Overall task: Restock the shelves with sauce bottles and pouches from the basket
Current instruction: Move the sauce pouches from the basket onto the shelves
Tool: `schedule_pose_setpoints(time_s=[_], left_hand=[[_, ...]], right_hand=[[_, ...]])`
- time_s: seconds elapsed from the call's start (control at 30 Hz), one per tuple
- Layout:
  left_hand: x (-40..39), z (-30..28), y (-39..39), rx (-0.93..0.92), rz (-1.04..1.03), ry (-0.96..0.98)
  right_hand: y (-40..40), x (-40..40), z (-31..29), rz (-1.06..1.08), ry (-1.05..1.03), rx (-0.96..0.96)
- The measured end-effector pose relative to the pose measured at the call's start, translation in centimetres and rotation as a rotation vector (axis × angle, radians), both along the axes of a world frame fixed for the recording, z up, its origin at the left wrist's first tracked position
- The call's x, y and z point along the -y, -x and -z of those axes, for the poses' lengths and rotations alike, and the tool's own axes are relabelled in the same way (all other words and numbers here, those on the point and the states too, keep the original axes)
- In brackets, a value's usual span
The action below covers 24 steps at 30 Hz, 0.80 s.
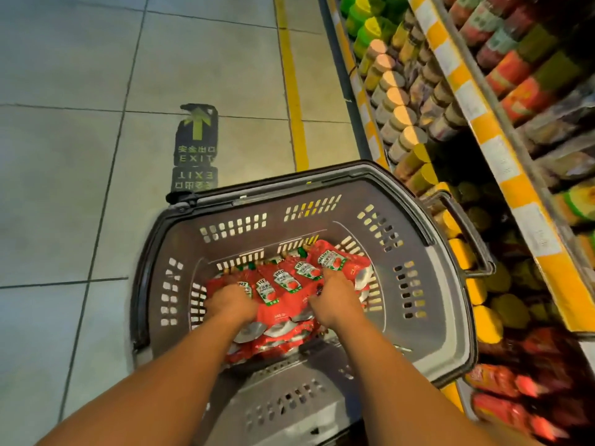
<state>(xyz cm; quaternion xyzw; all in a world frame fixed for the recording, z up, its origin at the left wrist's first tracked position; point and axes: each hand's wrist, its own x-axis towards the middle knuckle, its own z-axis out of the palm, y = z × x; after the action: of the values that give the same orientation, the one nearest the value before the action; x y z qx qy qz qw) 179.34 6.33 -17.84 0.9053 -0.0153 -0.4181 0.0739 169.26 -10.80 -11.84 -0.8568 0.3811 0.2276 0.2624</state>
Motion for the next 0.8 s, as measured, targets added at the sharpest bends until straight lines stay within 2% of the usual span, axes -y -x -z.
schedule_pose_setpoints(time_s=[0.2,0.3,0.47,0.63,0.8], left_hand=[[0.5,-0.3,-0.6,-0.073,-0.124,-0.029],[0.5,-0.4,-0.5,-0.075,-0.238,0.026],[0.5,-0.5,-0.3,-0.072,-0.288,0.063],[0.5,-0.5,-0.4,-0.063,-0.320,0.104],[0.6,0.0,-0.1,-0.120,-0.474,0.220]], right_hand=[[-0.6,1.4,1.8,-0.021,-0.065,-0.130],[-0.7,2.0,2.5,-0.010,-0.060,-0.144],[-0.9,1.7,3.1,0.024,-0.059,-0.157],[-1.3,1.5,3.3,0.211,-0.068,-0.073],[-1.9,1.3,3.5,0.399,-0.218,-0.115]])
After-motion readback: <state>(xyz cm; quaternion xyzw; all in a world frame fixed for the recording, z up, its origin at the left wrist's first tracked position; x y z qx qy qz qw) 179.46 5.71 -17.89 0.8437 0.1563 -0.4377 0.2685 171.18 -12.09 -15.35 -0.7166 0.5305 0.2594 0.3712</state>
